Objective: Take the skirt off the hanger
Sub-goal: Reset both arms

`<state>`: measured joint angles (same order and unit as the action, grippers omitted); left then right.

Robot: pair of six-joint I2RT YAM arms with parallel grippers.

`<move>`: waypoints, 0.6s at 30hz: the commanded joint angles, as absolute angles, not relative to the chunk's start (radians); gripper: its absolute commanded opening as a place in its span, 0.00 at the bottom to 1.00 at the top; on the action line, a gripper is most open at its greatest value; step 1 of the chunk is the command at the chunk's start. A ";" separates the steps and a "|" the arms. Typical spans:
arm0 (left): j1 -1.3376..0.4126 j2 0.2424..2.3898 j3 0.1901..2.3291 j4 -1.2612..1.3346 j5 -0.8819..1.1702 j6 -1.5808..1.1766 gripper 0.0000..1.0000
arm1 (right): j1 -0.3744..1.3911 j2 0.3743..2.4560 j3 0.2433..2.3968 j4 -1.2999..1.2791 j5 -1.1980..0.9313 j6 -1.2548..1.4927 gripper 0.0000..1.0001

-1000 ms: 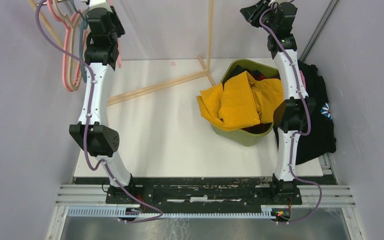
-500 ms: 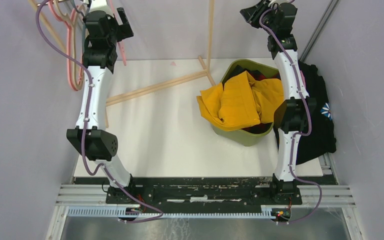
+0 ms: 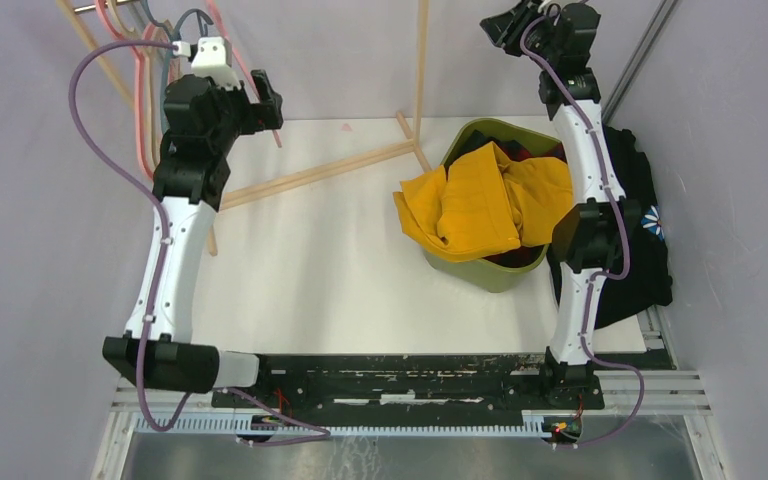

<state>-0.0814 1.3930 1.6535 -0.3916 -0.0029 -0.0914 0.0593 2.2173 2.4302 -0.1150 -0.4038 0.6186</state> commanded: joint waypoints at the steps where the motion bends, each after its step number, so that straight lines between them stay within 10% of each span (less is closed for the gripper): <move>1: -0.096 1.276 1.550 -0.330 0.062 -0.039 0.99 | 0.072 2.111 2.397 -0.093 -0.427 0.558 0.42; 18: -0.256 1.143 1.191 -0.328 -0.248 -0.116 0.99 | 0.248 1.773 1.865 -0.249 -0.305 0.260 0.46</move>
